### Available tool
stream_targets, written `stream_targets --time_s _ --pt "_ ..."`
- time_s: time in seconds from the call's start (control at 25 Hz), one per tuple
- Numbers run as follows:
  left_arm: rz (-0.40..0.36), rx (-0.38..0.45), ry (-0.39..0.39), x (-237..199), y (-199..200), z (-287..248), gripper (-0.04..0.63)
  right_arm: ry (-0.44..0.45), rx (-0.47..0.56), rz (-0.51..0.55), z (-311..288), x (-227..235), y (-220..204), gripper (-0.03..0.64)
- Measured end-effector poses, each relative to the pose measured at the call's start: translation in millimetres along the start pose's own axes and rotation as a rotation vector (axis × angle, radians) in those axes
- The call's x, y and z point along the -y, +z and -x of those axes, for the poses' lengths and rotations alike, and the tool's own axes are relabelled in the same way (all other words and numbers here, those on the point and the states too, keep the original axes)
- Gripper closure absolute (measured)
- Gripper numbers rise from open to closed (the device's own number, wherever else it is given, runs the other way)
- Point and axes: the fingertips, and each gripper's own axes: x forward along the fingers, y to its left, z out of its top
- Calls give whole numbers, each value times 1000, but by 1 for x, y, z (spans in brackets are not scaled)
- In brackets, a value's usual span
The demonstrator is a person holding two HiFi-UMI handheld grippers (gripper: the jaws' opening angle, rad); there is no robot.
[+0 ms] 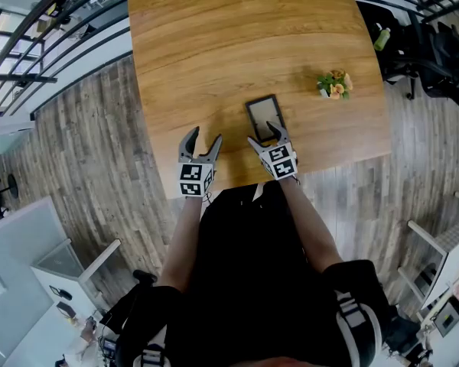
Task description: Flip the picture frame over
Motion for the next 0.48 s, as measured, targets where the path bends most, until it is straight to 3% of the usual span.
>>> stream_targets --time_s 0.12,0.24,0.48 --pt "-3 -2 -4 -1 0 -1 301 -18 -8 11 -4 3 -2 292" --pt "-5 -3 -8 -1 0 -1 301 -20 -36 13 -8 -2 -7 390" --pt "-9 -10 -13 -5 -2 -2 301 -42 -111 -4 -20 -7 -19 429"
